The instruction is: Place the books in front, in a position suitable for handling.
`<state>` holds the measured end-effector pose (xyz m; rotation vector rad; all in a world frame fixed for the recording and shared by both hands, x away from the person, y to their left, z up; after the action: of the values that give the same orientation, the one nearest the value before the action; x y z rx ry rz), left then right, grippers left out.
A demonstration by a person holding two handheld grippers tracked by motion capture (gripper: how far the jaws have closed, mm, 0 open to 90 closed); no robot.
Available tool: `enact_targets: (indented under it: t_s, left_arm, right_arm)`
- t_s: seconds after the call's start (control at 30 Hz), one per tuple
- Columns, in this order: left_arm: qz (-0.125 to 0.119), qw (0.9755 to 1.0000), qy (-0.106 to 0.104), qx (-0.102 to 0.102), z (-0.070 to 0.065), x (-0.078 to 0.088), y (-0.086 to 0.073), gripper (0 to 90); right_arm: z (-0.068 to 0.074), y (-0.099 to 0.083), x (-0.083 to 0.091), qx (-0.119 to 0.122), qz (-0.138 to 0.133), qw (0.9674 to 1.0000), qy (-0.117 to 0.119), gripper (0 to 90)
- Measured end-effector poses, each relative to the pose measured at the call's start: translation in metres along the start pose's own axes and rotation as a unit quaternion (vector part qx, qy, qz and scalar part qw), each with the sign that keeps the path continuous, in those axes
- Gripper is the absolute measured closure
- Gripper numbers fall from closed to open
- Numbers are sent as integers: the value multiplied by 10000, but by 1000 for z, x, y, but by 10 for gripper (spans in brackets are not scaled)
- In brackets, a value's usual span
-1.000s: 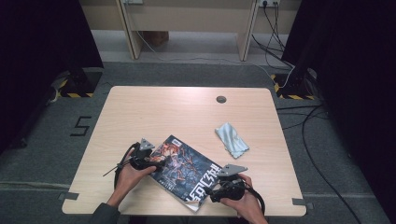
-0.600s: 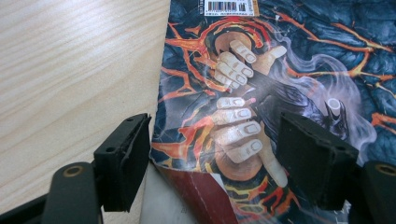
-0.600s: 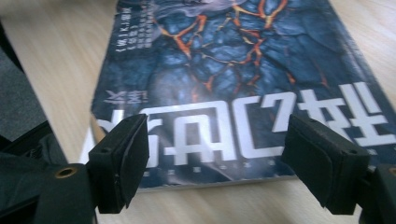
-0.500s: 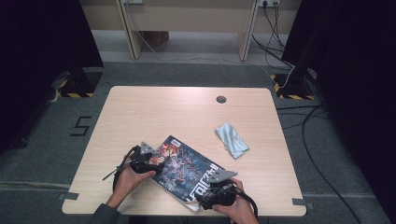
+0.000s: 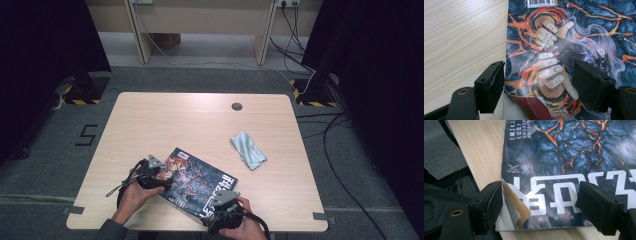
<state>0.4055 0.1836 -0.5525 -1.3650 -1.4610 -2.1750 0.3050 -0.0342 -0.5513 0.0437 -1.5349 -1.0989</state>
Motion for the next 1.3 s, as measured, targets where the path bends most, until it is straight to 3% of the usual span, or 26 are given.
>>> enact_targets:
  t_s: [0.13, 0.23, 0.3, 0.53, 0.77, 1.0, 1.17, 1.3]
  left_arm:
    - [48, 9998, 69, -154, -2, 2, 0, 264]
    - [34, 9997, 6, -224, -6, 6, -2, 310]
    - [38, 9996, -14, -271, -8, 9, -5, 384]
    - [64, 9996, -72, -258, -12, 18, -14, 410]
    - [75, 9992, -365, -164, -21, 26, -25, 421]
    - [106, 9976, -559, -396, -40, 31, -27, 429]
    - [120, 9962, -682, -529, -52, 31, -25, 429]
    - [97, 9963, -692, -509, -52, 31, -25, 428]
  right_arm:
    - [-4, -1, 0, 50, 35, 10000, -65, 198]
    - [-7, -1, 0, 128, 103, 9998, -138, 194]
    - [-12, 0, 1, 82, 110, 9997, -189, 188]
    - [-40, 3, 3, -204, 102, 9988, -424, 184]
    - [-76, 16, 2, -404, -49, 9946, -958, 225]
    - [-105, 40, -12, -528, -144, 9884, -1419, 245]
    - [-118, 56, -23, -655, -229, 9853, -1560, 256]
    - [-117, 59, -18, -707, -263, 9859, -1493, 277]
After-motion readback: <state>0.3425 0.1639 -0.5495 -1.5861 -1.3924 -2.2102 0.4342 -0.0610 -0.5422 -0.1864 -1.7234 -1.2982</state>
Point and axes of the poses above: each handheld gripper's, and its own axes: x roughly backward along the jaws, y roughly out of its top, z roughly to its left, the point moved 7 cm from there along -x, roughly forward along the jaws, and after that the axes turned 6 degrees about -x, right-handed, at the moved point
